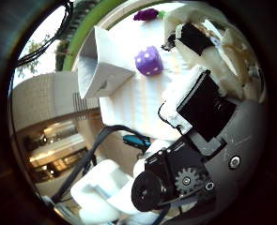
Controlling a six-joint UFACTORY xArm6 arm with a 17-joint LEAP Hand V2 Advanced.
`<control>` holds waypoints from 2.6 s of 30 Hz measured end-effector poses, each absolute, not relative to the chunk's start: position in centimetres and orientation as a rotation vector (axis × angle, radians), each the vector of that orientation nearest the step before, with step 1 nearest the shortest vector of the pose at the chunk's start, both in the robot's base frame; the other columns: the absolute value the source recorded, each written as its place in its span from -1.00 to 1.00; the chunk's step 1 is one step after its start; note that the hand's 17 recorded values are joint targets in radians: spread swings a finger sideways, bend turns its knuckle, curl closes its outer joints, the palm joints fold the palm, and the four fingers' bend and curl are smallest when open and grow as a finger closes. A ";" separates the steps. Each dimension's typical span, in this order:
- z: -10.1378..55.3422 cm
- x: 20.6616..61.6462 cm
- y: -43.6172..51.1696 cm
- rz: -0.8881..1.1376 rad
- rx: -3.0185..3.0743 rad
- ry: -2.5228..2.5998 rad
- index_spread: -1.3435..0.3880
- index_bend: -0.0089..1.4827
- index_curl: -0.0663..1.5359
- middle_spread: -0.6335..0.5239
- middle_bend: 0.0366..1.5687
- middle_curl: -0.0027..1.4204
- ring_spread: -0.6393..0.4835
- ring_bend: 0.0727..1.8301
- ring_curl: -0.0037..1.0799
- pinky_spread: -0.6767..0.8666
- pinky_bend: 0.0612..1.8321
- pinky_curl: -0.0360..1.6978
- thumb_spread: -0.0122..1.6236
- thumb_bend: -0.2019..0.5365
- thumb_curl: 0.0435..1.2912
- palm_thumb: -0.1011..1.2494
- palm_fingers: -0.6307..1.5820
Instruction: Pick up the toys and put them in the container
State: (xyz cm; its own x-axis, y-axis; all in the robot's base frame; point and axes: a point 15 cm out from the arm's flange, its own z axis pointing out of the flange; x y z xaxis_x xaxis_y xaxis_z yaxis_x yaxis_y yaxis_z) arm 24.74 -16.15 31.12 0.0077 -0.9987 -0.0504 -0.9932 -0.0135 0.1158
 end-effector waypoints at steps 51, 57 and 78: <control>19.6 37.4 -14.3 -0.545 2.073 -1.947 -0.10 -0.59 -0.38 -0.25 0.27 0.25 0.07 0.46 0.26 0.41 0.30 0.19 0.31 -0.34 -0.21 0.63 0.52; 25.9 34.7 -13.0 -0.683 2.024 -1.942 -0.30 -0.50 -0.24 -0.30 0.36 0.39 0.01 0.52 0.34 0.32 0.40 0.23 0.40 -0.41 -0.12 0.64 0.45; 42.1 37.3 12.8 -0.371 2.679 -1.688 -0.74 -0.53 0.41 -0.35 0.51 0.61 -0.04 0.70 0.44 0.13 0.64 0.21 0.49 -0.48 0.05 0.62 0.28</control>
State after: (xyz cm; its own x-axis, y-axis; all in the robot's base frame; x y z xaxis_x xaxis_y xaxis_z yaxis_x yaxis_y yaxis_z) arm 37.34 12.82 42.08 0.4129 -0.8838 -0.2201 -0.8947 -0.4388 0.0838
